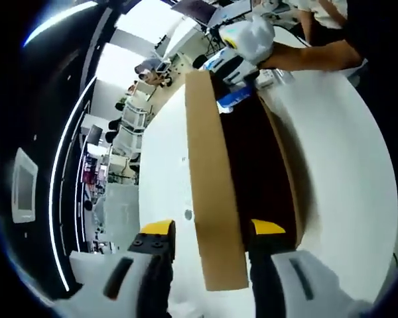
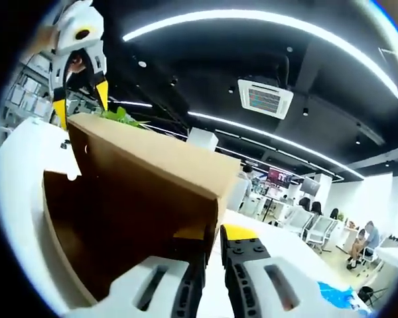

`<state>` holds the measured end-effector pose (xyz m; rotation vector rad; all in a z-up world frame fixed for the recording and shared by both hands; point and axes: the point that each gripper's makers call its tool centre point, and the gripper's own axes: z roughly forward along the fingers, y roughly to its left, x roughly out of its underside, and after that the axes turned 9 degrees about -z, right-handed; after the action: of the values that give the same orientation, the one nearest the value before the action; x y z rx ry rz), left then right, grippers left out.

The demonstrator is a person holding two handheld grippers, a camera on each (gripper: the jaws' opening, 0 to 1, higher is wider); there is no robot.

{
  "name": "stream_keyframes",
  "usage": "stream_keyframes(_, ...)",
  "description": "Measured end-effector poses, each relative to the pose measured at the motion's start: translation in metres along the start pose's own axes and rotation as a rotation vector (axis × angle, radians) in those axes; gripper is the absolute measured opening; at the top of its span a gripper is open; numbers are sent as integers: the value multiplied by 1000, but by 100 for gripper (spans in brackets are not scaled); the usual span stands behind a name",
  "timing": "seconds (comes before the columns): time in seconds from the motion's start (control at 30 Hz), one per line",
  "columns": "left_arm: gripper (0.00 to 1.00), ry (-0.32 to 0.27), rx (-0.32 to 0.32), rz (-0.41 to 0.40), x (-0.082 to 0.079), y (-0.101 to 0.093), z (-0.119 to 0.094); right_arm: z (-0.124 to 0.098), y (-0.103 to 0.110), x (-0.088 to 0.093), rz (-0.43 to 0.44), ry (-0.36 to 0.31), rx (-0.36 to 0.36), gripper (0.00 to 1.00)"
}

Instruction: Operate the shoe box by opening the lid, removing the specified soft item, and placing it in the target area until the item is outside and the box remains undamaged.

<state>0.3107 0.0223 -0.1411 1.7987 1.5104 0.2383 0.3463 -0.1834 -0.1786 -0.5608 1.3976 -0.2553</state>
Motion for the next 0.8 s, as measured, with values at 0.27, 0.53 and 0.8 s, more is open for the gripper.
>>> stream_keyframes(0.27,34,34,-5,77,-5,-2,10,-1,-2,0,8,-12,4,5)
stream_keyframes(0.53,33,71,2,52,1,-5,11,-3,-1,0,-3,-15,2,5)
stream_keyframes(0.8,32,73,-17,17,2,-6,12,-4,0,1,7,-16,-3,6)
